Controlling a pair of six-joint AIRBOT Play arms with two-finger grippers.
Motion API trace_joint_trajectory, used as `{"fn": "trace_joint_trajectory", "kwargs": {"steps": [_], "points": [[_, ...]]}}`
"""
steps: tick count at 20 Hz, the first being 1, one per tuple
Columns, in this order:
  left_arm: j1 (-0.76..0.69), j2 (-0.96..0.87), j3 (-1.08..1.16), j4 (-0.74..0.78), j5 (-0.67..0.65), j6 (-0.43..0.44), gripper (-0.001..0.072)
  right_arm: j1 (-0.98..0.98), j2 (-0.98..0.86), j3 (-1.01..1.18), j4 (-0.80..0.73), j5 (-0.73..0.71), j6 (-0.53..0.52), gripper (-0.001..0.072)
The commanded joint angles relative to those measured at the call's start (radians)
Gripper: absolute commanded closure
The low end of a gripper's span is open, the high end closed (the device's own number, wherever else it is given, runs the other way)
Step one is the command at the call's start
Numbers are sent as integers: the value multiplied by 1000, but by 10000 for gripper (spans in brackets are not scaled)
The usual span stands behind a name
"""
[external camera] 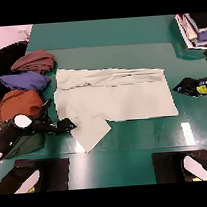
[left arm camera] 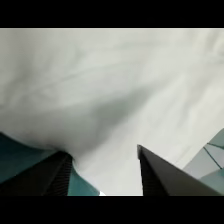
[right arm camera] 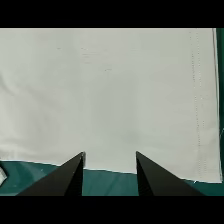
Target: Fold the shirts.
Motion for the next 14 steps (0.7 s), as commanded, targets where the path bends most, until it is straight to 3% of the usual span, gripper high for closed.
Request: {"fn": "trace_joint_trajectory", "kwargs": {"steps": [1, 2, 3, 7, 8, 9, 11, 14], "points": [[-19, 2, 5, -12, 24, -14, 597, -13, 1, -1, 7, 23, -16, 325], [-19, 2, 19, -10, 6, -2, 662, -34, 1, -1, 6, 36, -25, 325], [-19, 2, 39, -7, -22, 18, 680, -63, 0, -3, 5, 51, -25, 325], [-19, 2, 112, 7, -81, 31, 682, -239, 0, -126, -37, 83, -25, 314], [-19, 2, 116, 6, -79, 31, 682, -282, 0, -190, -45, 72, -25, 158], [-19, 2, 116, 5, -71, 31, 682, -316, -4, -249, -43, 51, -25, 126], [-19, 2, 116, 5, -63, 30, 682, -352, -33, -345, -27, -10, -26, 196], [-19, 2, 116, 5, -63, 30, 682, -336, -104, -416, 76, -114, -71, 234]]}}
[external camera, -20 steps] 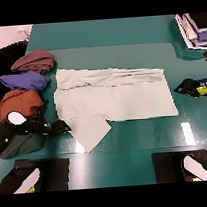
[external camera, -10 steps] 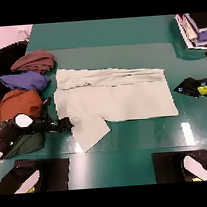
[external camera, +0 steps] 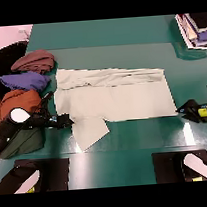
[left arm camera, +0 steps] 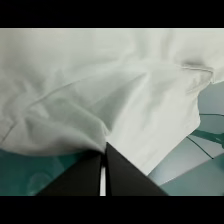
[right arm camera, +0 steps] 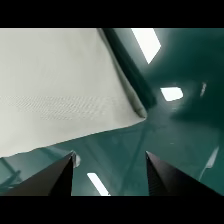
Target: Fold the shirts.
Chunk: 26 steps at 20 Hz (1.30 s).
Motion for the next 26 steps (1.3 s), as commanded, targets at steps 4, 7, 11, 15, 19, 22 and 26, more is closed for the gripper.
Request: {"fn": "trace_joint_trajectory", "kwargs": {"steps": [4, 7, 11, 15, 19, 22, 26], "points": [[0, 0, 5, 1, 2, 2, 682, 82, -125, -39, 113, -204, -29, 286], [0, 0, 5, 32, -16, 2, 682, 145, -135, 13, 105, -208, -29, 545], [0, 44, 33, 170, -151, -53, 684, 189, -47, 52, 0, -148, -29, 697], [0, 219, 47, 270, -379, -150, 684, 191, 157, 59, -193, 121, -29, 697], [0, 358, 80, 210, -542, -220, 684, 191, 398, 32, -303, 274, -4, 698], [0, 314, 169, 262, -472, -214, 683, 200, 441, 85, -245, 246, 10, 698], [0, 107, 303, 348, -311, -113, 682, 309, 270, 195, -196, 134, 11, 698]]}}
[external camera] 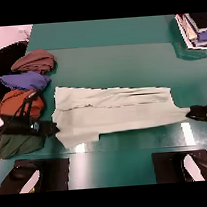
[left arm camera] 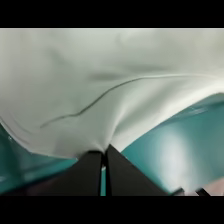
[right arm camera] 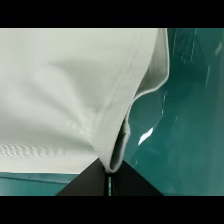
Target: Fold the shirts.
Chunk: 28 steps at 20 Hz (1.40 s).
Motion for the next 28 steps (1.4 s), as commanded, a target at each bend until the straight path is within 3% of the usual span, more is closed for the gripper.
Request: {"fn": "trace_joint_trajectory", "kwargs": {"steps": [1, 6, 11, 12, 13, 14, 19, 21, 22, 28], "points": [[0, -173, 127, 78, 147, 71, 682, 87, -135, 99, 23, -90, 19, 697], [0, -503, 344, 115, 338, 102, 681, 155, -425, 290, 81, -163, 42, 696], [0, -657, 435, 114, 419, 99, 677, 165, -613, 407, 103, -196, 42, 678], [0, -658, 435, 106, 434, 95, 446, 163, -633, 417, 102, -206, 41, 515], [0, -658, 435, 105, 449, 77, 151, 154, -650, 425, 103, -218, 41, 389], [0, -656, 438, 105, 452, 71, 81, 140, -660, 430, 103, -219, 38, 385], [0, -652, 525, 94, 285, 75, 109, 2, -653, 374, 103, -125, -57, 379], [0, -653, 526, 49, 250, 89, 564, -76, -654, 319, 127, -123, -68, 159], [0, -652, 526, 21, 250, 103, 674, -114, -654, 285, 173, -134, -109, 129], [0, -655, 520, -96, 282, 101, 673, -179, -795, 174, 443, -148, -269, 131]]}}
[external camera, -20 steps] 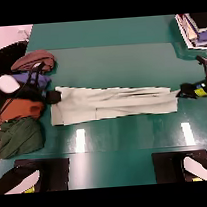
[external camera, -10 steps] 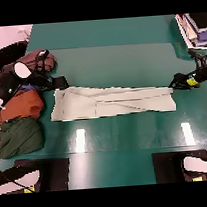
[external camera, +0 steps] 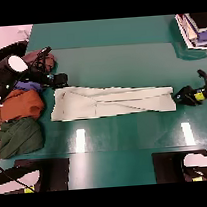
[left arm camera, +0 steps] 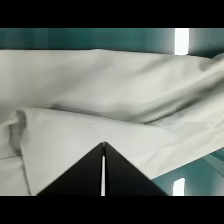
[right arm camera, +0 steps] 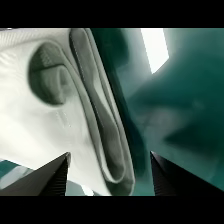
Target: Fold the shirts.
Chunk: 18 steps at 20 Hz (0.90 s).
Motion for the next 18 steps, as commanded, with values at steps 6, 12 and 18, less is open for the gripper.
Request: {"fn": "trace_joint_trajectory", "kwargs": {"steps": [6, 12, 18], "points": [[-109, -13, -5, -56, 102, -2, 682, 129, -114, 41, 179, -35, -114, 572], [-331, -193, 39, -115, 246, -34, 682, 209, 43, 204, 190, 45, -30, 698], [-450, -441, 229, -141, 222, -32, 682, 391, 216, 418, 190, 60, 107, 698]]}}
